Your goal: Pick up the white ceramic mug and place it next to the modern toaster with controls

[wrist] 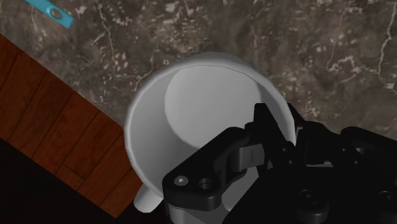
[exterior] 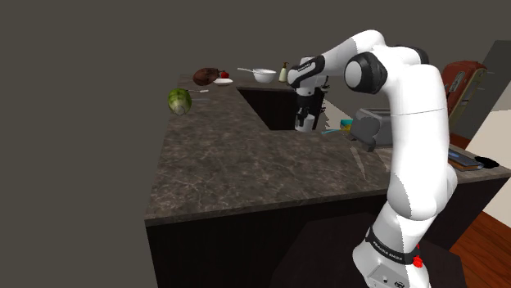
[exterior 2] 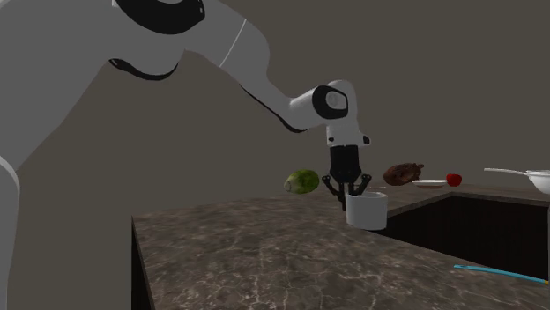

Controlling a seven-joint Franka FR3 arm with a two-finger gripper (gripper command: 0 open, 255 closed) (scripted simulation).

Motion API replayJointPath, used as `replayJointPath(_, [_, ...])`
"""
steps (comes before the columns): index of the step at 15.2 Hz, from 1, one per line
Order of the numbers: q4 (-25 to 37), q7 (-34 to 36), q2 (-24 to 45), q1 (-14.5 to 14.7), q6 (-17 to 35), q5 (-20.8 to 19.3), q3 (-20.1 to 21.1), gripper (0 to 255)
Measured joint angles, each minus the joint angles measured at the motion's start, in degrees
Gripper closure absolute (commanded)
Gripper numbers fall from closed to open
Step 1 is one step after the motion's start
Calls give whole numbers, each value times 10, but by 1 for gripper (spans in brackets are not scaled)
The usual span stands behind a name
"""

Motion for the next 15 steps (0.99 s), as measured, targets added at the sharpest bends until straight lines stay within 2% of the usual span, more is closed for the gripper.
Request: replayJointPath(15, [83,0,-23,-3,-104,-11,-7,255])
